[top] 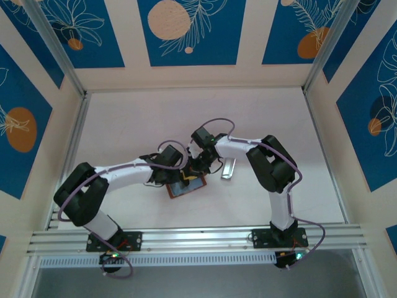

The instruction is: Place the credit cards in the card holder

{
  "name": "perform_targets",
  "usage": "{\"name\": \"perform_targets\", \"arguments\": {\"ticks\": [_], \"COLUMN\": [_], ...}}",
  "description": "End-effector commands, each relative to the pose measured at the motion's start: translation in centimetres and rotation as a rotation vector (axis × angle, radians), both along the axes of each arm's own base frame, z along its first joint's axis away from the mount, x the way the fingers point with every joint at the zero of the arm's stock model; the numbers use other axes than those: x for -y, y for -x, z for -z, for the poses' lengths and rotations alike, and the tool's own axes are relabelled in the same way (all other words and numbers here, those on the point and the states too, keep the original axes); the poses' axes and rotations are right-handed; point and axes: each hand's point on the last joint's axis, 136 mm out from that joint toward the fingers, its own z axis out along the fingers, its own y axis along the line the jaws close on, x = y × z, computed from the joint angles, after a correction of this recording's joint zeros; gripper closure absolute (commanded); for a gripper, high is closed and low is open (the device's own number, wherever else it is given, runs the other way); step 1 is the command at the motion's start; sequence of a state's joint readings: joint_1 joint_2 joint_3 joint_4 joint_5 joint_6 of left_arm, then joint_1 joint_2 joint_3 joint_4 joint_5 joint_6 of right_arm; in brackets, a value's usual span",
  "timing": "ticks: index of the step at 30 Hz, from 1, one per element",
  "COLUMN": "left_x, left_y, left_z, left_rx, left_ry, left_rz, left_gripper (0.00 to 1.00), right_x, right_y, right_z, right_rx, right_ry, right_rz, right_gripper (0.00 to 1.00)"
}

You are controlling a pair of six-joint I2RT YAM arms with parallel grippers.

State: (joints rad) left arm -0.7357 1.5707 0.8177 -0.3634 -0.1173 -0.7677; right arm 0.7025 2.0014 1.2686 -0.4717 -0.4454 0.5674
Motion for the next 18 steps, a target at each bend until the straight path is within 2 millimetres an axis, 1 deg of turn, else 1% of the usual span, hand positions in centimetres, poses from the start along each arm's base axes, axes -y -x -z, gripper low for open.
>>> {"name": "perform_targets", "arguments": {"ticks": [1,3,6,18], "left_x": [-2.3,-3.0,-3.3,-3.2], "left_y": [1.0,0.8,0.7,0.9], "left_z": [2.0,1.7,1.4,2.2], "left_rx": [-0.037,-0.022,-0.008,-0.026], "left_ry": [-0.134,-0.16,-0.174,-0.172], "left_rz": [-0.009,-0.024,-0.029,-0.027], "left_gripper": [0.95,0.95,0.95,0.95], "right_x": [1.7,2.0,2.4,4.0], "right_y": [0.5,0.5,0.5,2.1], "right_z": [2.5,2.4,2.4,4.1], "right_rx": [-0.029,-0.029,-0.038,-0.107], "right_ry": [0.116,0.122,0.126,0.153], "right_rz": [-0.008,-0.016,-0.018,0.003], "right_gripper": [1.0,1.0,1.0,1.0]}}
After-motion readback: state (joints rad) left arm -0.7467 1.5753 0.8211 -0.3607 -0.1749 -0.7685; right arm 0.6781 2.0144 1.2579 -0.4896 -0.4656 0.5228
